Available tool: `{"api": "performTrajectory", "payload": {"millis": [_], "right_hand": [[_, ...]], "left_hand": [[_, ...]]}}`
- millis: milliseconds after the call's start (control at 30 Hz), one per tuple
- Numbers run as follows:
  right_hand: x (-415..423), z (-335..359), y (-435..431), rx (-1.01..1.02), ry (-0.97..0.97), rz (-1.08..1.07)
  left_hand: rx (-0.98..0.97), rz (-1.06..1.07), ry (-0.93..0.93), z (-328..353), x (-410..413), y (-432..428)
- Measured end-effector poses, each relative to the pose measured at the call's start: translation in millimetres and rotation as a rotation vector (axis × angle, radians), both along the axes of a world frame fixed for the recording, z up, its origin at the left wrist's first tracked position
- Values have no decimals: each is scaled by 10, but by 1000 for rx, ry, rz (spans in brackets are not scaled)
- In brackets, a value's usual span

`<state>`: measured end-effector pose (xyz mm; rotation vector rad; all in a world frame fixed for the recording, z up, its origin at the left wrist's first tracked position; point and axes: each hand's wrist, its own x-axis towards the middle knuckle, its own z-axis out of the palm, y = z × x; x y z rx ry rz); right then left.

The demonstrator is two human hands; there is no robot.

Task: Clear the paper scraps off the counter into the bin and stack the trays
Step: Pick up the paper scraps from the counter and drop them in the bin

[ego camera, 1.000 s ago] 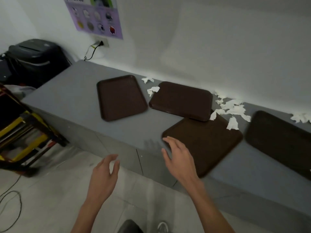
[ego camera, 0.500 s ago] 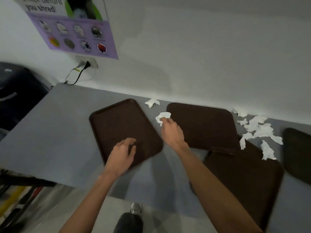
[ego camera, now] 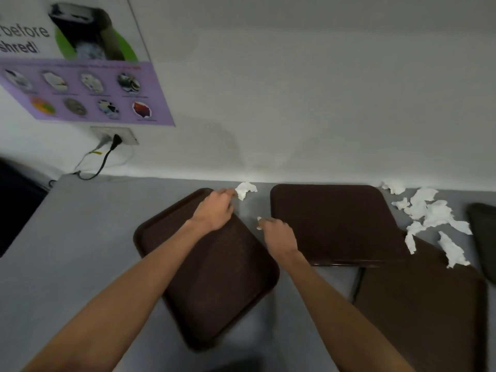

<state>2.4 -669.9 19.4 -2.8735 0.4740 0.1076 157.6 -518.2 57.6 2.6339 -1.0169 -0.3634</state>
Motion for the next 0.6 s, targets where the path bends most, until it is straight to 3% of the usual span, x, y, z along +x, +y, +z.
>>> {"api": "performTrajectory", "payload": {"millis": [233,400,467,600], "right_hand": [[-586,630,32,386,-415,-305],[-1095,859,-82,411,-522,-374],[-1251,878,-131,393,-556,-422],[-1518,909,-201,405,-653,-519]], "left_hand": [[134,-92,60,-435,607,-846],[308,-214,-69,-921,604,-912],[271,-201,-120,-923,410,-895],[175,-106,-52,-647,56,-902]]}}
